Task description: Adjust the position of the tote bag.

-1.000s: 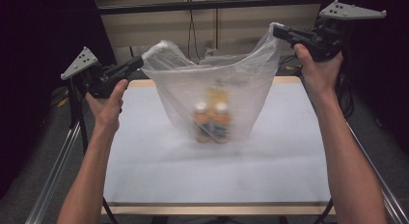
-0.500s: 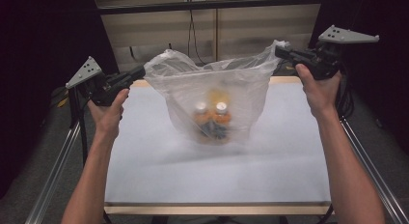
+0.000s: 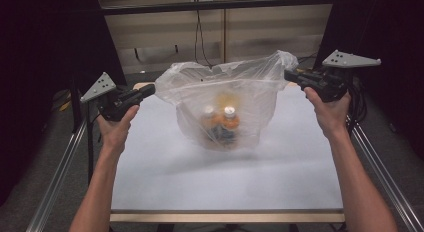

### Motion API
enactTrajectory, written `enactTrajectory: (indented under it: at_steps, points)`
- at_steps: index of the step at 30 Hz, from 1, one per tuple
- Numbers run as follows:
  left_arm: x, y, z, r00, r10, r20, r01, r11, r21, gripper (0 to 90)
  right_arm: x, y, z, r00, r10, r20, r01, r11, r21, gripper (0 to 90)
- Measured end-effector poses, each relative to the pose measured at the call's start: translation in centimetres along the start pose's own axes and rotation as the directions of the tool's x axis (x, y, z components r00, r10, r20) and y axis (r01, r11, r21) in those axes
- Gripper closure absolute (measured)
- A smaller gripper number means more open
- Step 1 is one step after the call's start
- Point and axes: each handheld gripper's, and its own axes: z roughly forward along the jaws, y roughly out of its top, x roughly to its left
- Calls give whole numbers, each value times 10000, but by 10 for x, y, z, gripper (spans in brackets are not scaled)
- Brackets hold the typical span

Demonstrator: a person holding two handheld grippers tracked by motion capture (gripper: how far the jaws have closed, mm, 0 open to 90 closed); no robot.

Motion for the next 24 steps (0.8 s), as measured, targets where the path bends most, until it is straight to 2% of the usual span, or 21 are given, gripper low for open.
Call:
enactTrajectory:
  at_steps: [3,6,8,12,15,18,19,21,24]
  points:
    - [1,-6,-1,9999,-102,-32,102,9999,74,900,0,-13,1,9999,154,-67,-153,9998,139,900]
    - [1,-12,0,9999,-33,150,28,9995,308,900,1,-19,3,9996,208,-190,-204,9996,196,900]
    - [-2,-16,1,10000,-60,35,58,9993,360,900,1,-21,3,9995,205,-243,-200,9996,209,900]
    - [-3,-25,-1,9998,-42,213,31,9987,517,900,3,-30,1,9993,255,-289,-246,9992,314,900]
    - [-3,-34,-3,9998,-114,178,104,9984,553,900,5,-35,-1,9989,290,-373,-276,9989,385,900]
    - [-3,-39,-2,9997,-44,239,24,9962,867,900,7,-42,-1,9987,288,-414,-267,9984,500,900]
    - [-4,-40,-2,9997,-115,223,96,9963,859,900,8,-44,-1,9987,281,-418,-258,9982,548,900]
    - [-4,-41,-3,9999,-14,104,3,9945,1044,900,10,-48,0,9981,308,-530,-276,9977,612,900]
    - [-2,-46,-3,9997,-34,248,4,9929,1190,900,13,-53,0,9982,280,-528,-236,9964,815,900]
